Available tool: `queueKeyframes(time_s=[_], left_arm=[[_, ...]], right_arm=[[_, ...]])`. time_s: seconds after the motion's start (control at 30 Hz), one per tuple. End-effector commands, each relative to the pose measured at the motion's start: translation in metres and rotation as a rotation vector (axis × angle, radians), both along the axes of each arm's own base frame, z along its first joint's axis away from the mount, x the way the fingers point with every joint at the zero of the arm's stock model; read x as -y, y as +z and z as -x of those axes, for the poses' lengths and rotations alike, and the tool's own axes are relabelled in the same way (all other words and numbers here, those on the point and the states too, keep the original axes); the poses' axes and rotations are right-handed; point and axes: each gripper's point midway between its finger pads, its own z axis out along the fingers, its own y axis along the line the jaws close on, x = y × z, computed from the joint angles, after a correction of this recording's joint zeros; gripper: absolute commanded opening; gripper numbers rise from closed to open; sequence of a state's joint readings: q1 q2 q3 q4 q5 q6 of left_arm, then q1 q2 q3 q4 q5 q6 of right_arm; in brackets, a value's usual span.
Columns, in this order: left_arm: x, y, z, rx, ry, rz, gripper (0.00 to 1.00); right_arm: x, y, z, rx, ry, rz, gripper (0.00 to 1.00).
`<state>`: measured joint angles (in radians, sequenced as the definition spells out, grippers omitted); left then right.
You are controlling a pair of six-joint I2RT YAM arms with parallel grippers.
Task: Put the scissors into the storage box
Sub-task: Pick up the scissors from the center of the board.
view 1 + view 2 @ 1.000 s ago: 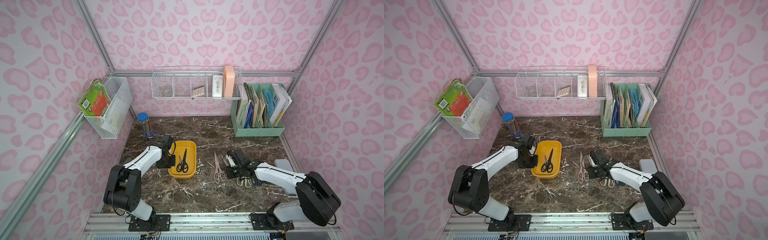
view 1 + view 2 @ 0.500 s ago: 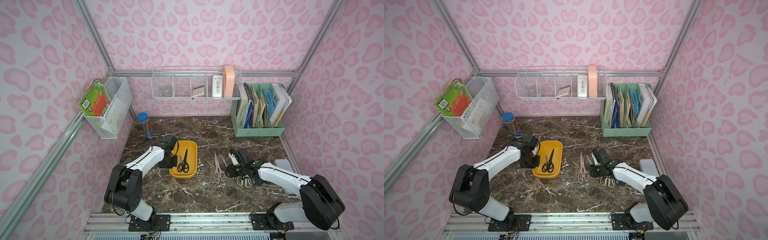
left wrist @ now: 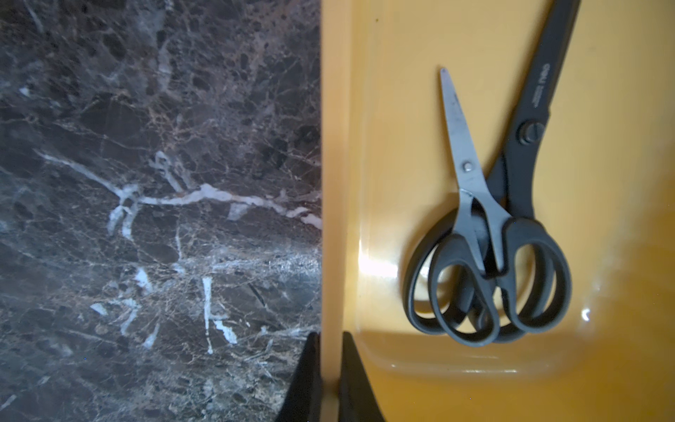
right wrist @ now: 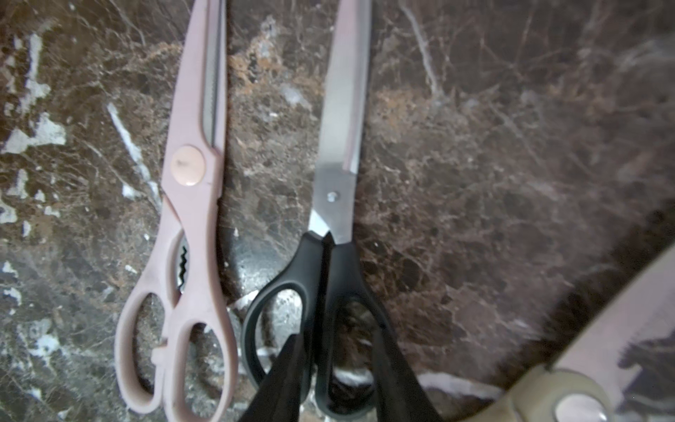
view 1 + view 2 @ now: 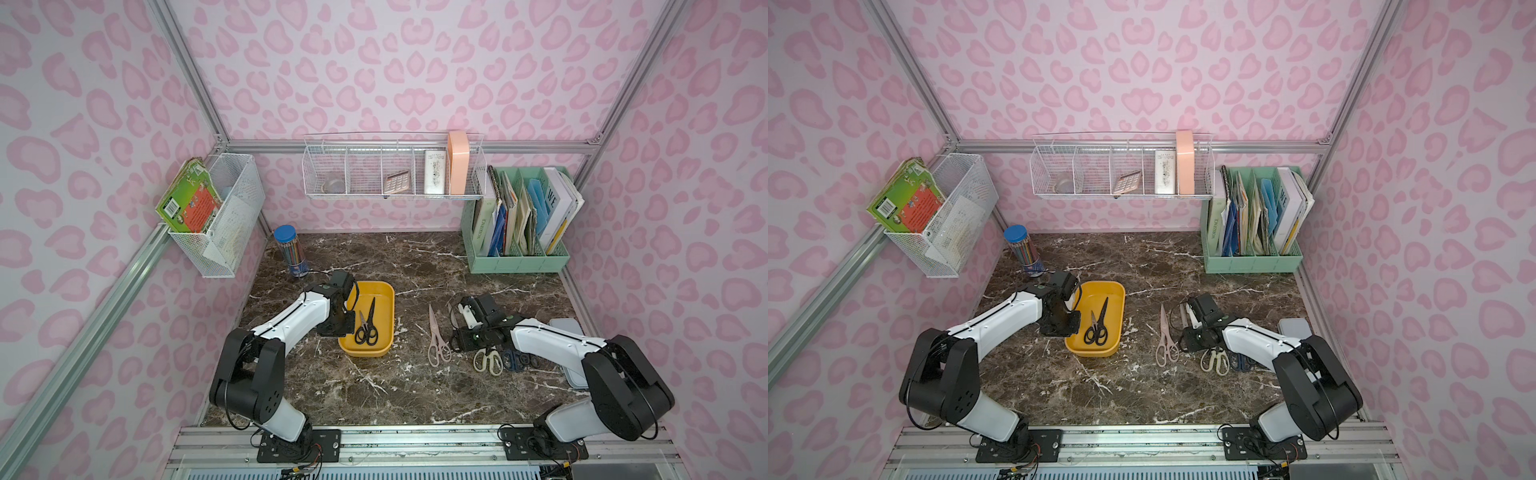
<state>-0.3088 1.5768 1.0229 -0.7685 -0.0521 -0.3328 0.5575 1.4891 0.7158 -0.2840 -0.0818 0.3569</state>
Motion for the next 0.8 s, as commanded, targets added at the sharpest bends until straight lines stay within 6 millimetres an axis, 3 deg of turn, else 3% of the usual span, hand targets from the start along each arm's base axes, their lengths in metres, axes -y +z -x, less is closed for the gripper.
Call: queueKeyframes(time_s=[0.0, 0.2, 0.5, 0.6, 0.77], left_arm=[[0.005, -0.007, 0.005, -0.03, 0.003, 0.024, 0.0], [0.007, -0.009, 0.004, -0.035, 0.003, 0.027, 0.0], [0.009, -0.008, 0.004, -0.037, 0.002, 0.035, 0.0], [0.01, -0.004, 0.005, -0.036, 0.003, 0.038, 0.0], [0.013, 0.001, 0.007, -0.036, 0.021, 0.048, 0.0]], right_arm=[[0.004, -0.009, 0.004, -0.018, 0.018, 0.05, 0.36], [0.006, -0.017, 0.009, -0.044, 0.001, 0.096, 0.32], [0.009, -0.032, 0.012, -0.093, -0.031, 0.12, 0.05], [0.006, -0.023, 0.007, -0.073, -0.026, 0.11, 0.0], [-0.005, 0.006, -0.007, -0.007, -0.021, 0.061, 0.0]])
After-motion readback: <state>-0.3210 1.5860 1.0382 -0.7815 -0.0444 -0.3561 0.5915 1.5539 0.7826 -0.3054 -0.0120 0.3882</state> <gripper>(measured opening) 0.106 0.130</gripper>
